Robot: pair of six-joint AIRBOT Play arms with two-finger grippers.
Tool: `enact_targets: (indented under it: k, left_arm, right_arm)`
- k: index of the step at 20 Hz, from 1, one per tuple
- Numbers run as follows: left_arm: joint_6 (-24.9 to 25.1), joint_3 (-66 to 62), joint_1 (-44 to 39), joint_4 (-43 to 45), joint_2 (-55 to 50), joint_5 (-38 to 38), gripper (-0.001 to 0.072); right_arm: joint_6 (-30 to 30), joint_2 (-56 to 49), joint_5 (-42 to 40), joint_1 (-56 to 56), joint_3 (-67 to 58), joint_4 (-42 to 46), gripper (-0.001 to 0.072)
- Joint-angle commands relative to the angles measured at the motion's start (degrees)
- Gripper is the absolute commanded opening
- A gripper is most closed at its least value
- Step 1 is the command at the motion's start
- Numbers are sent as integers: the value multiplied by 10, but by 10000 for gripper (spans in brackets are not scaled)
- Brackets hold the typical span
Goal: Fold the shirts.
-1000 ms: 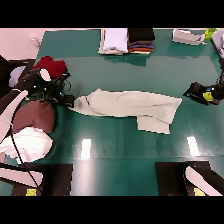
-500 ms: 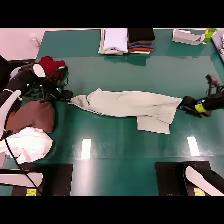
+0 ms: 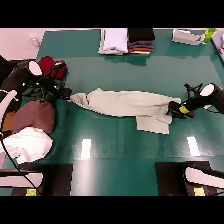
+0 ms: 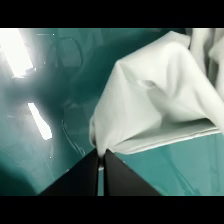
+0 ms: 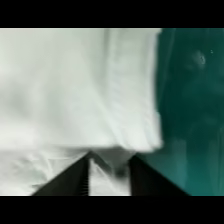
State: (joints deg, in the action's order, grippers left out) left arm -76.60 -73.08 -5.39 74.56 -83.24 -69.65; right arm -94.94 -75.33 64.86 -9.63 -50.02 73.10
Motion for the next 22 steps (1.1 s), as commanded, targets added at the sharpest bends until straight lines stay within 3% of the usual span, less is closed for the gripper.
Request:
enact_targets:
  k: [1, 2, 4, 13, 18, 22]
  left_arm:
    - [0, -1, 0, 0, 2, -1, 22]
    - [0, -3, 1, 2, 5, -3, 22]
    - [-9, -17, 1, 12, 31, -3, 22]
    - [-31, -264, 1, 30, 278, 17, 22]
    - [-61, -398, 1, 30, 367, 41, 21]
    - [-61, -470, 1, 30, 374, 63, 21]
  right_arm:
    - [1, -22, -2, 14, -21, 15, 100]
    - [1, -10, 3, 14, -27, 21, 50]
    - [1, 31, 14, 7, -51, 22, 19]
    - [1, 269, 48, -40, -385, 19, 18]
    - [1, 317, 70, -46, -534, 19, 18]
    - [-5, 289, 119, -46, -647, 19, 17]
